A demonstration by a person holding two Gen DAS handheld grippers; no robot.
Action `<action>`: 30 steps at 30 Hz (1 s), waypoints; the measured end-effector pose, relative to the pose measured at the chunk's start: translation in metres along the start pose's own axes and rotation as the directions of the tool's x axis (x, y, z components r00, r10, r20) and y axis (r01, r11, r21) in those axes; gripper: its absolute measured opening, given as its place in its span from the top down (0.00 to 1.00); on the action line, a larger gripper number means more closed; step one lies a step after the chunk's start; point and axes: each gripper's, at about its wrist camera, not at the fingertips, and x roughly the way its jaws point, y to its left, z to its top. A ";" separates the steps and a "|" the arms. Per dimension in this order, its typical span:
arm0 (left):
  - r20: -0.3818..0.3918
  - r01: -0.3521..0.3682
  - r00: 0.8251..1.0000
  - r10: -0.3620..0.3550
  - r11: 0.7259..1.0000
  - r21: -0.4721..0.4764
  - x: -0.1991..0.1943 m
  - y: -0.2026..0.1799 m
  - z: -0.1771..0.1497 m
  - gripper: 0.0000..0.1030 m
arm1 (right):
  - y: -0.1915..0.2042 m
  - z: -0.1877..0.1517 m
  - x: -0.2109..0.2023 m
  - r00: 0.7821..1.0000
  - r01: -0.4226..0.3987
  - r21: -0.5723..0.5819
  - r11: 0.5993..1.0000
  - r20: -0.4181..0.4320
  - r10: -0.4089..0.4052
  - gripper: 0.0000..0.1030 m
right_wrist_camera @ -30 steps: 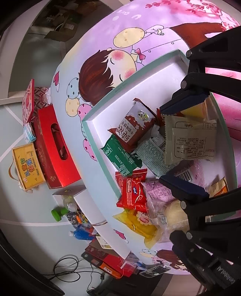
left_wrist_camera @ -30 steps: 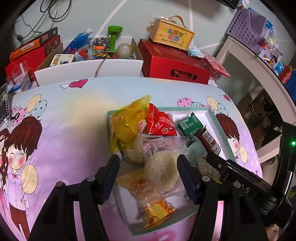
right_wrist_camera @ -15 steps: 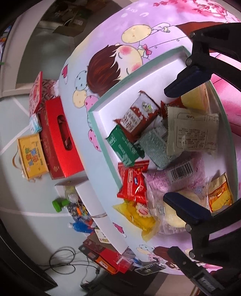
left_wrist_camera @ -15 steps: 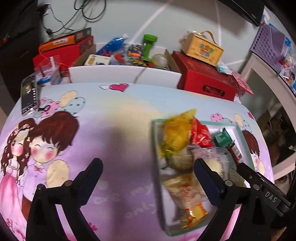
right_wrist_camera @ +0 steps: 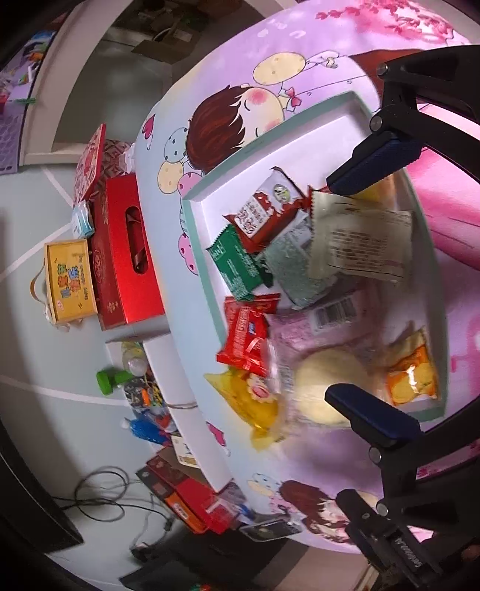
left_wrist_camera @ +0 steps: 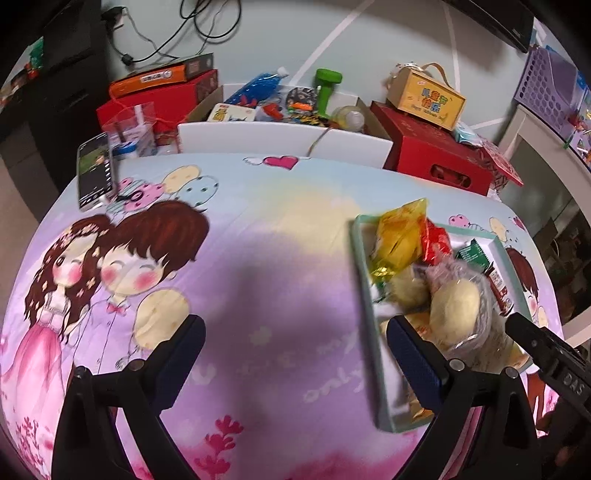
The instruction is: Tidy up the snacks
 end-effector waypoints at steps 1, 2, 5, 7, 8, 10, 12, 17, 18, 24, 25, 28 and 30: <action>-0.003 -0.007 1.000 0.007 1.000 -0.003 -0.001 0.002 -0.003 0.04 | 0.003 -0.004 -0.003 1.000 -0.002 -0.016 1.000 0.004 0.002 0.00; -0.005 -0.013 1.000 0.013 1.000 -0.007 -0.002 0.004 -0.007 0.04 | 0.005 -0.007 -0.006 1.000 -0.001 -0.025 1.000 0.006 0.001 0.00; -0.025 -0.020 1.000 0.019 0.999 -0.035 -0.003 0.015 -0.019 0.04 | 0.010 -0.018 -0.015 1.000 0.000 -0.044 0.999 0.024 0.001 0.00; -0.034 -0.024 0.999 0.022 0.998 -0.053 -0.005 0.021 -0.028 0.04 | 0.013 -0.026 -0.019 1.000 -0.002 -0.047 0.999 0.031 0.003 0.00; -0.037 -0.033 0.999 0.031 0.998 -0.057 -0.005 0.023 -0.032 0.04 | 0.015 -0.030 -0.021 0.999 -0.004 -0.051 0.999 0.034 0.006 0.00; -0.033 -0.059 0.998 0.058 0.997 -0.051 -0.009 0.026 -0.038 0.04 | 0.019 -0.037 -0.022 0.999 -0.004 -0.066 0.998 0.034 0.006 0.00; -0.031 -0.079 0.996 0.078 0.996 -0.037 -0.011 0.028 -0.044 0.04 | 0.023 -0.043 -0.023 1.000 -0.001 -0.086 0.996 0.031 0.004 0.00; -0.041 -0.119 0.992 0.118 0.993 -0.026 -0.014 0.034 -0.057 0.04 | 0.027 -0.059 -0.024 1.000 0.015 -0.114 0.993 0.027 -0.012 0.00; -0.047 -0.123 0.991 0.122 0.992 -0.024 -0.014 0.035 -0.059 0.04 | 0.028 -0.063 -0.024 1.000 0.015 -0.124 0.992 0.022 -0.013 0.00; -0.075 -0.164 0.984 0.164 0.986 0.002 -0.012 0.039 -0.072 0.04 | 0.034 -0.085 -0.019 1.000 0.023 -0.175 0.984 0.002 -0.023 0.00; -0.078 -0.168 0.983 0.168 0.986 0.002 -0.012 0.040 -0.074 0.04 | 0.034 -0.087 -0.018 1.000 0.025 -0.180 0.983 -0.002 -0.026 0.00; -0.090 -0.185 0.979 0.186 0.983 0.016 -0.010 0.040 -0.079 0.04 | 0.036 -0.091 -0.014 0.999 0.033 -0.194 0.980 -0.004 -0.034 0.00; -0.099 -0.196 0.975 0.198 0.980 0.025 -0.008 0.040 -0.081 0.04 | 0.038 -0.092 -0.013 0.999 0.034 -0.199 0.979 0.000 -0.034 0.00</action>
